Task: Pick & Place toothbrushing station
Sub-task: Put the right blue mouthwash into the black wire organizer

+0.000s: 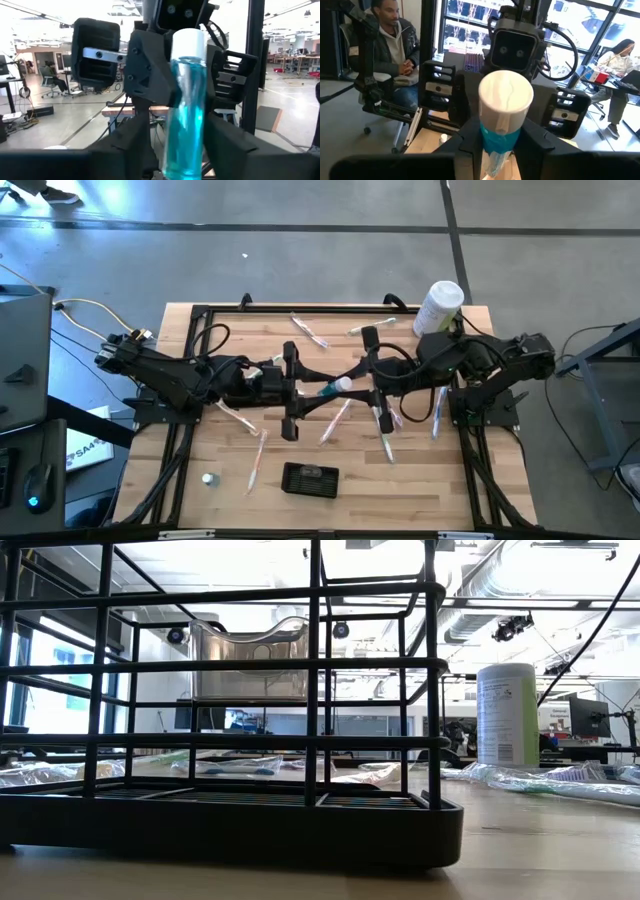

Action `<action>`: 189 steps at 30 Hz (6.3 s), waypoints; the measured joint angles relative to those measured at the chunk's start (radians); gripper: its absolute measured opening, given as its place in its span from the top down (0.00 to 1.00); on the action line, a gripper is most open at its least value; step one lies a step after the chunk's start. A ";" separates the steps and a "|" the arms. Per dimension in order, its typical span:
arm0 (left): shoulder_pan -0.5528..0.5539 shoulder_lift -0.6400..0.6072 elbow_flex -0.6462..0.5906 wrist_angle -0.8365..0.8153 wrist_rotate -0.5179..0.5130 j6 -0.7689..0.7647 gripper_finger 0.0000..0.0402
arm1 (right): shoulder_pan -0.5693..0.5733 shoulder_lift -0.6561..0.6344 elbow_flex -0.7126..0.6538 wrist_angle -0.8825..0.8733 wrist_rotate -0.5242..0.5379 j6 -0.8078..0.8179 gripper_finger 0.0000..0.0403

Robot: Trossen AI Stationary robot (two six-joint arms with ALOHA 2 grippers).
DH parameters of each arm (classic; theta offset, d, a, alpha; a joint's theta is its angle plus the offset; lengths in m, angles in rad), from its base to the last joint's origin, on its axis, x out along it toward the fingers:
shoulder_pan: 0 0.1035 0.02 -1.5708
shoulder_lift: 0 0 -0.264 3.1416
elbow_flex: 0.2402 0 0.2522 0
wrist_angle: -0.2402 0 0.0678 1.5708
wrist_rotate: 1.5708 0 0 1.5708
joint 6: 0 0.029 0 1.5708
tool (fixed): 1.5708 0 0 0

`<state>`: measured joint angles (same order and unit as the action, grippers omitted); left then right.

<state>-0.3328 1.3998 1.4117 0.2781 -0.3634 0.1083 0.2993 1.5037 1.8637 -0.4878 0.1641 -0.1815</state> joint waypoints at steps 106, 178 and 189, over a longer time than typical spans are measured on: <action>0.104 0.046 0.000 -0.126 0.006 0.021 0.77 | -0.092 0.028 0.000 -0.362 0.071 0.133 0.55; -0.442 0.262 0.002 0.681 -0.813 0.212 0.77 | 0.215 -0.019 0.000 -0.372 0.217 0.680 0.34; -0.325 0.264 0.002 0.779 -0.543 0.254 0.77 | 0.231 0.027 0.000 -0.160 0.335 0.539 0.34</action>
<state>-0.6582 1.6634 1.4136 1.0576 -0.9063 0.3624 0.5304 1.5303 1.8633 -0.6475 0.4992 0.3576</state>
